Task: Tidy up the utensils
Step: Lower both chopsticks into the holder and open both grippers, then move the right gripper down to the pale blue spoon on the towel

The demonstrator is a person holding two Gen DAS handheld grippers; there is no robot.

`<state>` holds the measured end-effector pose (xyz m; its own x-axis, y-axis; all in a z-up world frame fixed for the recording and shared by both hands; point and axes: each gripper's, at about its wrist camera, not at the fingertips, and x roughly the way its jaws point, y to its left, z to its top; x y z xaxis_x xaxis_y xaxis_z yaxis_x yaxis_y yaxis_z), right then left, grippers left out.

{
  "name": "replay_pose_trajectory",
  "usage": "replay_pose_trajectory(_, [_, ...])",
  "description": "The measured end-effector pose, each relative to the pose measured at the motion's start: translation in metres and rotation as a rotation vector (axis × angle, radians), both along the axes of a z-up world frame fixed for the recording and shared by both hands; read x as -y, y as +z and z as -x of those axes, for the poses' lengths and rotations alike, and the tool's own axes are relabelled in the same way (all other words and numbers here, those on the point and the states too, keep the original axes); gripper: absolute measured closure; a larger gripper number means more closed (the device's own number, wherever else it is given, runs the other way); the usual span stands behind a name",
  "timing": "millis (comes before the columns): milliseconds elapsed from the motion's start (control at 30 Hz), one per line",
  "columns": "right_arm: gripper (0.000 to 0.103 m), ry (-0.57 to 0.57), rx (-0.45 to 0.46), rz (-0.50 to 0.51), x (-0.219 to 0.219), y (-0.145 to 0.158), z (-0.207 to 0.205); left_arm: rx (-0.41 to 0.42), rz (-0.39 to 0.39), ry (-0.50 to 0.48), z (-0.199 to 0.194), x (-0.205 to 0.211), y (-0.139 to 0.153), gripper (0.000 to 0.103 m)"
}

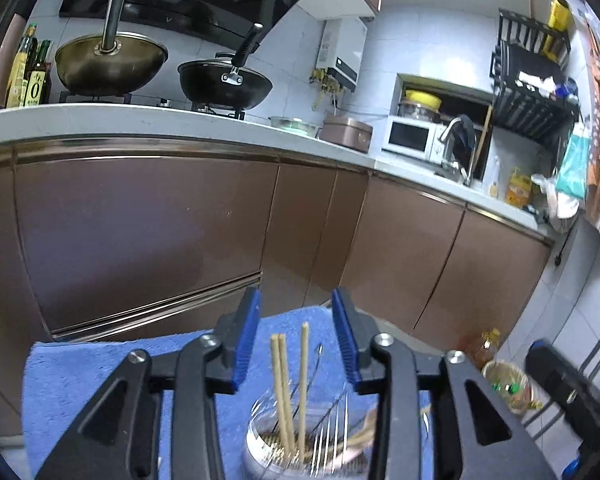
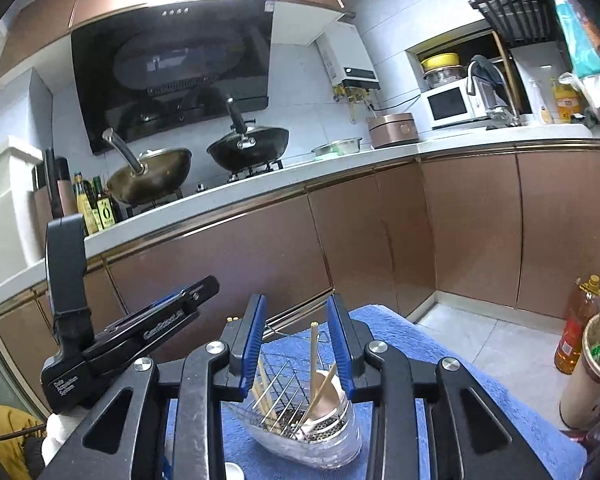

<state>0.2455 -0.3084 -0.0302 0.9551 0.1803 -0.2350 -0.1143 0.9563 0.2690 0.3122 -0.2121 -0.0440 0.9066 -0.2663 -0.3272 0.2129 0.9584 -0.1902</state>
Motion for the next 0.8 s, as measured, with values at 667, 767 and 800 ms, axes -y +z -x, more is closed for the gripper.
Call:
replay_pose_trajectory(667, [0.063, -0.051, -0.089, -0.074, -0.009, -0.005, 0.087, -0.197, -0.156, -0.116, 0.112, -0.074, -0.015, 0.056])
replay_pose_trajectory(767, [0.063, -0.059, -0.108, -0.088, -0.011, -0.011, 0.096, -0.222, -0.171, -0.12, 0.123, -0.085, -0.021, 0.056])
replay_pose_trajectory(800, [0.062, -0.062, -0.121, -0.096, -0.011, -0.015, 0.1, -0.232, -0.174, -0.123, 0.127, -0.089, -0.024, 0.056])
